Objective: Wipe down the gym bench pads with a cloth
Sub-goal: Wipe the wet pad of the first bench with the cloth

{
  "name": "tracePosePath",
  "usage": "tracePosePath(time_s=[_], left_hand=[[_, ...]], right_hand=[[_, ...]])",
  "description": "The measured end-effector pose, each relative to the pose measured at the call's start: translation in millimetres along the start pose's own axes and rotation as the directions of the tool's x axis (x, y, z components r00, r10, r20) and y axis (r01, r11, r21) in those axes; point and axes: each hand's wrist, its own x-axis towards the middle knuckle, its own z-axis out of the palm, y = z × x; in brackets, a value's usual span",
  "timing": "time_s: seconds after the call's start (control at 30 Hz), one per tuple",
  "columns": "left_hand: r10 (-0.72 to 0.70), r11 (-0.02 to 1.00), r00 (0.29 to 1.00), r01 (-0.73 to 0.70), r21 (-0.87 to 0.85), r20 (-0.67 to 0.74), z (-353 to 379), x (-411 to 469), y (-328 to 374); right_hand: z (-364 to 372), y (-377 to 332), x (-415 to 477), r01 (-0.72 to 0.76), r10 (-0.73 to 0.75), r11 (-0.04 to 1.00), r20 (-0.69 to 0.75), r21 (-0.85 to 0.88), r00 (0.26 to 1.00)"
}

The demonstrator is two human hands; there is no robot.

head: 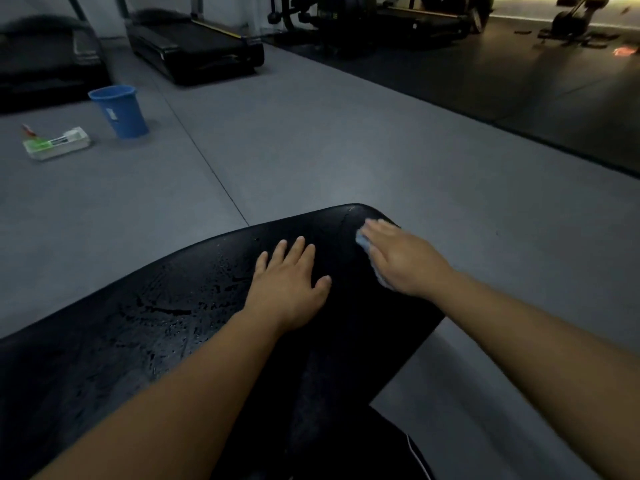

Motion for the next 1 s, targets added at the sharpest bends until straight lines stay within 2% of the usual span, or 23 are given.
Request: tracePosePath(time_s=[0.07, 0.1, 0.17, 0.23, 0.3, 0.33, 0.4, 0.5, 0.53, 0.6, 0.67, 0.7, 0.73, 0.8, 0.87, 0.9, 0.93, 1.0], left_hand=[[0.024, 0.998, 0.999, -0.026, 0.056, 0.035, -3.9, -1.6, -5.8], [0.017, 0.996, 1.000, -0.018, 0.089, 0.016, -2.7, -4.5, -7.9], [-0.021, 0.994, 0.999, 0.025, 0.106, -0.041, 2.6, -9.8, -10.1], [-0.037, 0.995, 0.997, 0.043, 0.086, -0.070, 7.2, -10.6, -9.8], [-0.039, 0.996, 0.995, 0.046, 0.079, -0.093, 8.8, -9.3, -9.9], [-0.037, 0.996, 0.995, 0.044, 0.073, -0.095, 8.4, -8.9, -10.0], [-0.034, 0.997, 0.995, 0.041, 0.073, -0.098, 8.5, -9.5, -9.7], [-0.033, 0.996, 0.995, 0.041, 0.076, -0.094, 9.4, -8.3, -10.5], [-0.031, 0.996, 0.995, 0.039, 0.077, -0.094, 9.4, -7.9, -11.0], [-0.026, 0.997, 0.995, 0.032, 0.068, -0.097, 9.8, -7.1, -11.9], [-0.023, 0.998, 0.995, 0.028, 0.053, -0.100, 9.7, -7.0, -12.7], [-0.025, 0.998, 0.995, 0.030, 0.047, -0.101, 9.7, -7.3, -12.6], [-0.030, 0.999, 0.994, 0.035, 0.039, -0.102, 9.6, -7.5, -12.0], [-0.035, 0.999, 0.994, 0.037, 0.023, -0.101, 8.8, -7.9, -10.4], [-0.033, 0.999, 0.994, 0.035, 0.016, -0.100, 8.5, -7.6, -10.1], [-0.033, 0.999, 0.994, 0.035, 0.016, -0.100, 8.4, -7.6, -10.8], [-0.033, 0.999, 0.994, 0.035, 0.019, -0.101, 8.7, -7.9, -10.9], [-0.037, 0.999, 0.994, 0.040, 0.024, -0.100, 8.8, -8.4, -12.2]], right_hand=[[1.8, -24.5, 34.8, -0.161, 0.159, 0.986, -0.057, -0.045, 0.986], [3.8, -38.7, 41.4, -0.161, 0.156, 0.985, -0.086, -0.056, 0.984], [6.7, -58.6, 27.0, -0.006, 0.005, 1.000, -0.114, -0.004, 0.993], [7.8, -60.1, -10.8, 0.188, -0.179, 0.981, -0.156, 0.045, 0.971], [5.5, -41.7, -19.4, 0.241, -0.233, 0.970, -0.136, 0.039, 0.963], [4.2, -28.5, -8.4, 0.199, -0.193, 0.980, -0.144, 0.027, 0.971], [1.6, -9.2, 30.7, 0.025, -0.017, 0.999, -0.167, 0.046, 0.986], [9.8, -26.9, 83.2, -0.178, 0.191, 0.981, -0.200, 0.081, 0.961], [11.7, -41.7, 85.7, -0.154, 0.164, 0.986, -0.194, 0.065, 0.967], [13.9, -62.9, 58.1, 0.041, -0.034, 0.998, -0.128, 0.055, 0.991], [9.1, -59.6, 8.3, 0.241, -0.233, 0.966, -0.086, 0.090, 0.969], [4.5, -47.6, -6.0, 0.271, -0.268, 0.960, -0.059, 0.067, 0.962], [-0.3, -32.3, -9.4, 0.253, -0.252, 0.967, -0.043, 0.023, 0.967], [-3.7, -2.9, 15.4, 0.074, -0.073, 0.997, -0.065, 0.009, 0.995], [0.3, -4.8, 48.8, -0.098, 0.101, 0.995, -0.107, 0.032, 0.989], [4.7, -17.0, 56.3, -0.129, 0.130, 0.992, -0.115, 0.013, 0.985], [7.5, -30.9, 51.6, -0.104, 0.102, 0.995, -0.109, -0.010, 0.989], [9.3, -54.9, 8.4, 0.106, -0.106, 0.994, -0.070, -0.003, 0.992]])
